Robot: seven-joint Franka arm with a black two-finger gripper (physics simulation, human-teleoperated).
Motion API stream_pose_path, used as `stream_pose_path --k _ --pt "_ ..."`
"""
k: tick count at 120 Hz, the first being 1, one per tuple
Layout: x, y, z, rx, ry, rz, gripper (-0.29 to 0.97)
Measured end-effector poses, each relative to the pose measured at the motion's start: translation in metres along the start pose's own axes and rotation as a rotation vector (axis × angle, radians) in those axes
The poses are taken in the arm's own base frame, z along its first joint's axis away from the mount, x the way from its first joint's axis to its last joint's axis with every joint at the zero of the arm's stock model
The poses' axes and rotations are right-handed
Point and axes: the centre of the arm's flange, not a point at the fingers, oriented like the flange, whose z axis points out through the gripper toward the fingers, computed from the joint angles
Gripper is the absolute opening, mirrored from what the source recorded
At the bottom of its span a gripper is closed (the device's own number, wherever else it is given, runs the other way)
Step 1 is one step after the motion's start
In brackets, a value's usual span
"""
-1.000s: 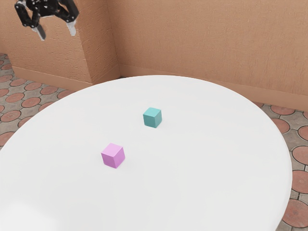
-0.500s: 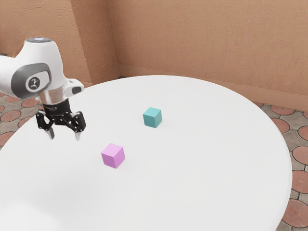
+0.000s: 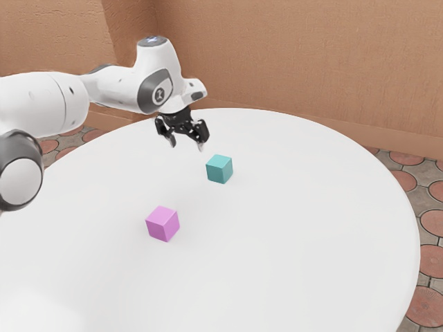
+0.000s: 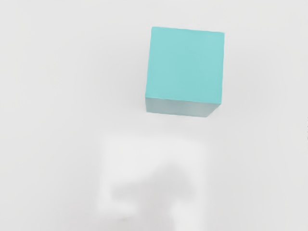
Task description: Pick up the blue block with one arm, and put the blue block on the pink block with one arm
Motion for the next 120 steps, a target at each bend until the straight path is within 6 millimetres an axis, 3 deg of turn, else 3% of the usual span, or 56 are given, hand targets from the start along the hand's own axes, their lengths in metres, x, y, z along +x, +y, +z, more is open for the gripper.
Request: stream_pose_path --k 29,54,86,120 --pt "0.030 0.014 0.051 -0.005 -0.003 0.199 0.66" --pt "0.055 0.005 0.071 -0.052 -0.005 0.233 0.66" --pt "0.049 0.008 0.108 -0.073 -0.055 0.217 0.66" --pt "0.062 0.011 0.121 -0.091 0.083 0.223 0.66"
